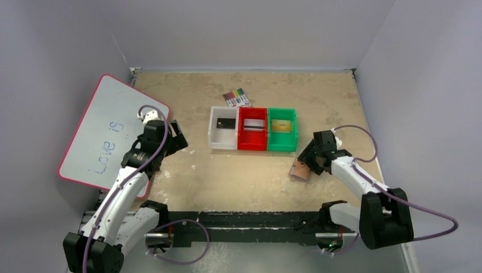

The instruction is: Take the credit cards out of the card holder

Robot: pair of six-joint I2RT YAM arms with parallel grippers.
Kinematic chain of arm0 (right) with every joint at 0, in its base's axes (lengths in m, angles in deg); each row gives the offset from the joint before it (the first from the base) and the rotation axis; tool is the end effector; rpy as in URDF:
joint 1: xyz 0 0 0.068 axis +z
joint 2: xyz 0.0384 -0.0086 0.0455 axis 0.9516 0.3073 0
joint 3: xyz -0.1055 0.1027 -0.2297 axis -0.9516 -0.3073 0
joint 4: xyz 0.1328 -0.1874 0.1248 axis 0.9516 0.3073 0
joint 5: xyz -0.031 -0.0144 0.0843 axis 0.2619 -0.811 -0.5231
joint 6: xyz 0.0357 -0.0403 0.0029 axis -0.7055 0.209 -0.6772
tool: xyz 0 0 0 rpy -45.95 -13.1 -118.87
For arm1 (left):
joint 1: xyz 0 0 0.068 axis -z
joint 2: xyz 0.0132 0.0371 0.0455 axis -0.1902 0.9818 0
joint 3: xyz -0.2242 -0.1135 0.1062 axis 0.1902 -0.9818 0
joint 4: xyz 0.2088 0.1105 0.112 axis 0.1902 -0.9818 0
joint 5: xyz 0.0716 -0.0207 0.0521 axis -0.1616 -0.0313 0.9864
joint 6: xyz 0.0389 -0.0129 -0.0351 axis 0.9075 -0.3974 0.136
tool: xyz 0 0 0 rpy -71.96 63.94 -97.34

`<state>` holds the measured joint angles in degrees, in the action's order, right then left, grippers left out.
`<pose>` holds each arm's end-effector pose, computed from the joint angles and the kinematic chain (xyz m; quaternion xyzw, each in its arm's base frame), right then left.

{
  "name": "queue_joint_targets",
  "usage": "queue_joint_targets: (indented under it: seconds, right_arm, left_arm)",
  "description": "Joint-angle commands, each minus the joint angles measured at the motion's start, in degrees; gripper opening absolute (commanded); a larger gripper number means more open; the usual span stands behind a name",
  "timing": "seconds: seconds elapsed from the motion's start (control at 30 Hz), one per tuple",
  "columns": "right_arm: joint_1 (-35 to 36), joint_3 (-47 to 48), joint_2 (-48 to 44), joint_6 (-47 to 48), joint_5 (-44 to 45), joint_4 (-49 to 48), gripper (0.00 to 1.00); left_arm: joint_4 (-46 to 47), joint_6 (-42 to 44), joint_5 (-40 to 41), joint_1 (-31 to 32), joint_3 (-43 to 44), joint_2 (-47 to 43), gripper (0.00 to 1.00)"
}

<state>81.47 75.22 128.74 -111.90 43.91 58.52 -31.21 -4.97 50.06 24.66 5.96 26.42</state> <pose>0.2156 0.0314 0.1688 0.3355 0.8872 0.1040 0.2991 0.1791 -0.0337 0.2693 -0.2243 0.8791 -0.0519 0.4173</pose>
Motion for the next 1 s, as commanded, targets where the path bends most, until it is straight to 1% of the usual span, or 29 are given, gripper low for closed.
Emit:
queue_joint_targets:
  seconds: [0.0, 0.13, 0.27, 0.37, 0.43, 0.53, 0.63, 0.67, 0.73, 0.8, 0.87, 0.97]
  right_arm:
    - [1.1, -2.1, -6.5, -2.6, 0.5, 8.1, 0.62]
    - [1.4, -1.9, -11.3, 0.4, -2.8, 9.4, 0.62]
    - [3.7, -2.0, -13.1, 2.1, -6.4, 8.9, 0.62]
    - [7.8, -3.1, -13.6, 2.3, -8.9, 6.5, 0.62]
    - [12.5, -2.9, -12.7, 0.6, -8.5, 5.3, 0.63]
    - [22.6, -0.7, -8.3, -4.3, -4.6, 2.8, 0.63]
    - [34.5, 3.2, -2.2, -11.3, 2.2, 0.8, 0.64]
    - [36.8, 4.9, 0.9, -12.5, 3.6, -0.1, 0.64]
    - [39.6, 8.5, 5.9, -15.4, 6.2, -0.1, 0.66]
    - [41.0, 11.3, 9.7, -17.5, 7.3, -0.4, 0.68]
    - [42.3, 12.5, 12.1, -18.6, 7.0, -3.1, 0.7]
    - [43.9, 13.5, 13.5, -20.2, 7.2, -5.0, 0.77]
  left_arm:
    - [2.2, 1.3, -0.4, 0.2, 0.0, -0.7, 0.94]
    - [2.3, 1.3, -0.8, 0.2, -0.1, -0.7, 0.94]
    - [2.5, 1.4, -1.6, 0.2, -0.2, -0.7, 0.94]
    - [2.8, 1.6, -2.6, 0.2, -0.3, -0.5, 0.94]
    - [3.1, 1.7, -3.3, 0.2, -0.4, -0.3, 0.94]
    - [3.4, 1.8, -4.0, 0.1, -0.6, -0.1, 0.94]
    - [3.5, 2.0, -4.7, 0.2, -0.6, 0.1, 0.94]
    - [3.5, 2.0, -4.9, 0.2, -0.6, 0.1, 0.94]
    - [3.7, 2.0, -5.3, 0.2, -0.7, 0.0, 0.94]
    - [3.8, 2.0, -5.5, 0.2, -0.8, -0.2, 0.94]
    - [4.1, 1.8, -6.2, 0.3, -1.0, -0.5, 0.94]
    - [4.3, 0.2, -7.7, 0.7, -1.4, -0.7, 0.94]
